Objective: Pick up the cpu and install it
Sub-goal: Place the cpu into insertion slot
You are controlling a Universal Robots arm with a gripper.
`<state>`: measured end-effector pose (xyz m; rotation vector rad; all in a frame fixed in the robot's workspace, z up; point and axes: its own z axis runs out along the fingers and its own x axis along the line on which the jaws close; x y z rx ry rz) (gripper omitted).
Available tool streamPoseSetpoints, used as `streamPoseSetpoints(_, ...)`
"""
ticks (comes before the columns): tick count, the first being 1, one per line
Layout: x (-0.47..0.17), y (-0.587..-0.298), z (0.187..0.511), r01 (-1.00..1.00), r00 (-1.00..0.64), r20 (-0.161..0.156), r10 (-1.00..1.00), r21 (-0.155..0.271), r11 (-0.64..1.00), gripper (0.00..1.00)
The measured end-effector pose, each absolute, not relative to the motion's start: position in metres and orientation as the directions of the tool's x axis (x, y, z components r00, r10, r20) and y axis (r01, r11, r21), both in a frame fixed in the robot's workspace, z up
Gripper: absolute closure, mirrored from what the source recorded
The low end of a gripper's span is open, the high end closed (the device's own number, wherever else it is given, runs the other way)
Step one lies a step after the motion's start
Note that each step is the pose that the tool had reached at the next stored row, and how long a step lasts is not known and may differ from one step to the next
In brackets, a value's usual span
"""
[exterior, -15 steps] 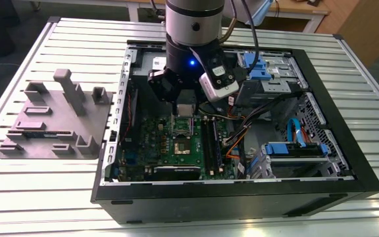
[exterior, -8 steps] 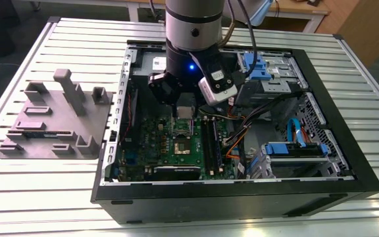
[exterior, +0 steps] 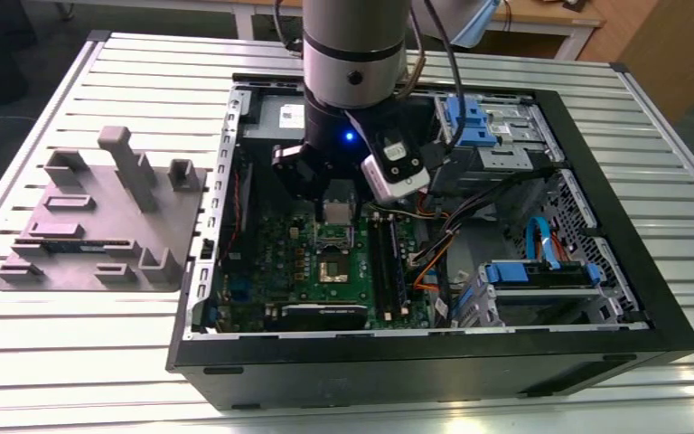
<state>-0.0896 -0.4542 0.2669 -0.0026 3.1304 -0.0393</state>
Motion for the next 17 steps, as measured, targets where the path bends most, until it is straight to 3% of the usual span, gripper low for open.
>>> streamPoseSetpoints(17,-0.0896,-0.4542,0.2598,-0.002,-1.000,-0.011,-0.002,-0.025,1.000,0.53)
